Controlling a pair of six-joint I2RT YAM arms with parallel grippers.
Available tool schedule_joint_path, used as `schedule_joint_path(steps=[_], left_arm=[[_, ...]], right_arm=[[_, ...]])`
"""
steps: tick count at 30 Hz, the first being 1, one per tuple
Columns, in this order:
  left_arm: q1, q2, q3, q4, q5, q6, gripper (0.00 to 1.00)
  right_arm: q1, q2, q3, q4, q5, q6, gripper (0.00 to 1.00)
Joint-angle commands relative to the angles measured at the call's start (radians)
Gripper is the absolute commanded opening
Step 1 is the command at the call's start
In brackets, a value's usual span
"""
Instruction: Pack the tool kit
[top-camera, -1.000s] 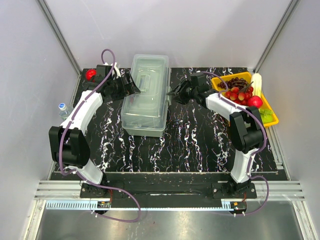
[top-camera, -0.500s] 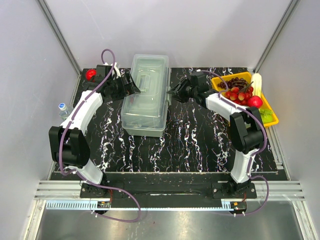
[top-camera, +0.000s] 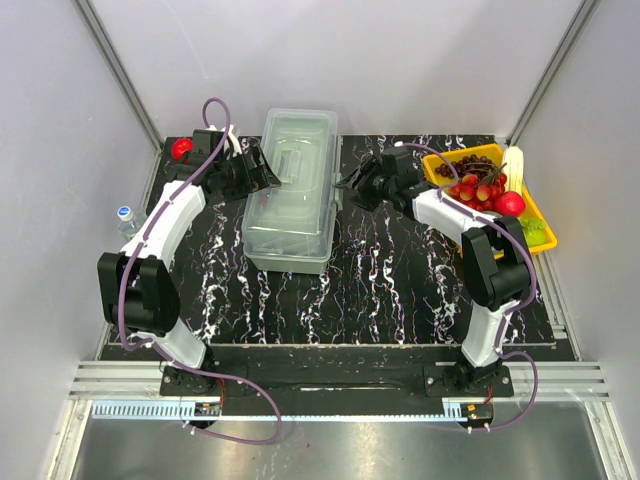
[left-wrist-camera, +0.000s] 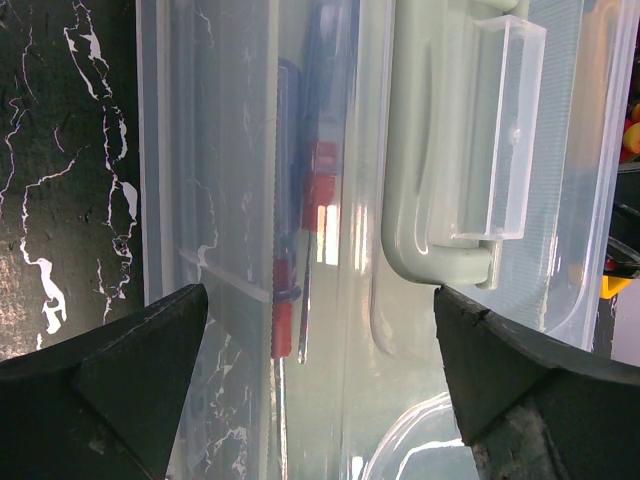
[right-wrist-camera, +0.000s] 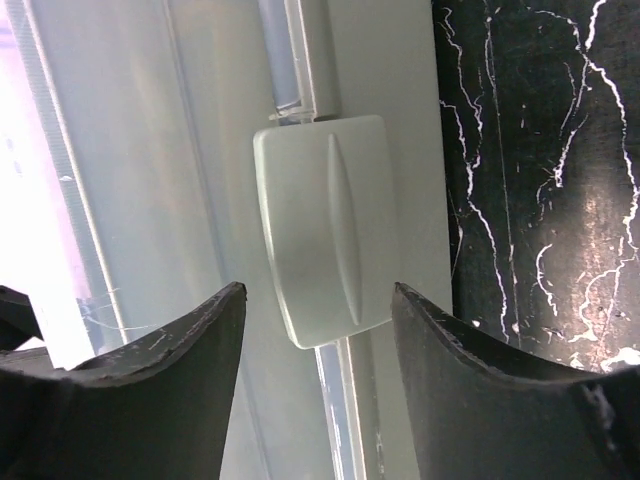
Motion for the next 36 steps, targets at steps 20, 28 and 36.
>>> schedule_joint_path(steps=[20, 28, 36], left_arm=[[-0.004, 0.089, -0.051, -0.106, -0.132, 0.055, 0.96], [-0.004, 0.087, -0.054, -0.106, -0.135, 0.056, 0.96], [-0.003, 0.086, -0.056, -0.108, -0.135, 0.055, 0.96]], right_arm=[[-0.041, -0.083, -0.191, 0.315, 0.001, 0.051, 0.62], [-0.053, -0.047, -0.188, 0.295, -0.013, 0.083, 0.64], [-0.064, 0.02, -0.11, 0.164, 0.025, 0.069, 0.52]])
